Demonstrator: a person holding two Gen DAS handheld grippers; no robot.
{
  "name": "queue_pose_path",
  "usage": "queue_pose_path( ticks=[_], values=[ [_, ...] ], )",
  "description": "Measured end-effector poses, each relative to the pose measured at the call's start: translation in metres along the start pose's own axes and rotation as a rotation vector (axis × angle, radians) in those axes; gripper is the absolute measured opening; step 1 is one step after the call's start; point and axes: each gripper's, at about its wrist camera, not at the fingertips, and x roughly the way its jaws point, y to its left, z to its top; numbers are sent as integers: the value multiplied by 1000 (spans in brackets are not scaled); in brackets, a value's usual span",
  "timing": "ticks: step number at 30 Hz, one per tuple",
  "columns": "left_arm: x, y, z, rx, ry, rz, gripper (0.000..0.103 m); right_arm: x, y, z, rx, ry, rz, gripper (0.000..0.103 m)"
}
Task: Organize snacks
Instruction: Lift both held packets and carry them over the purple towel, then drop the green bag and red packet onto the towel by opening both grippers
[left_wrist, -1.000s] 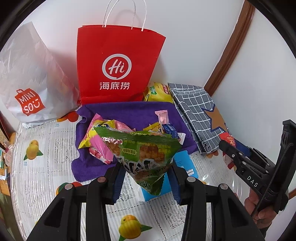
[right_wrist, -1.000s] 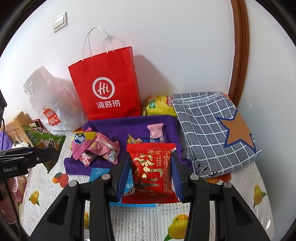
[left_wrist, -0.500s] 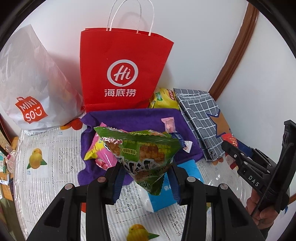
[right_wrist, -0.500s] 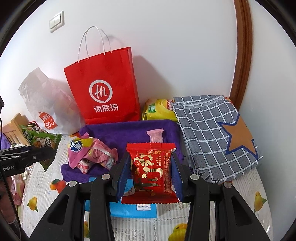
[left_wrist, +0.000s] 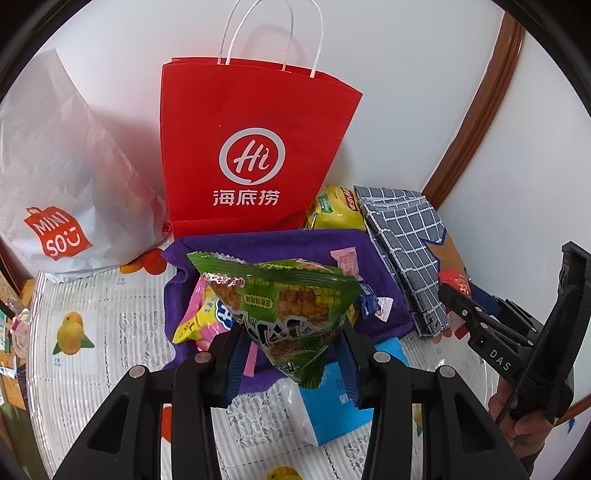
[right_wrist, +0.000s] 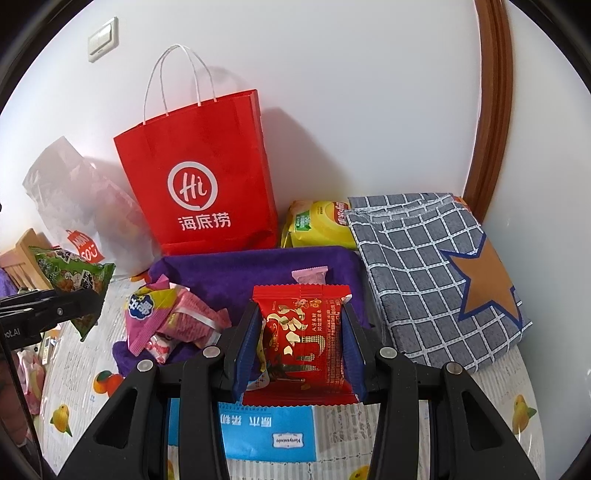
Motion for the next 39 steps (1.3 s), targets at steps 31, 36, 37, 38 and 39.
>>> queue_pose_path(
  ticks=[31, 36, 37, 38, 39],
  values=[
    [81, 35, 35, -14, 42, 13, 41, 95, 2, 25, 15, 63, -48, 43],
    [89, 39, 35, -15, 45, 21, 41, 116, -3, 23, 28, 85, -48, 43],
    [91, 40, 35, -14, 49, 24, 41, 119, -5, 23, 31, 88, -49, 43],
    [94, 41, 35, -16, 55, 25, 41, 122, -6, 23, 34, 92, -47, 43],
    [97, 42, 35, -22, 60, 24, 41, 125, -7, 22, 34, 96, -45, 43]
  ],
)
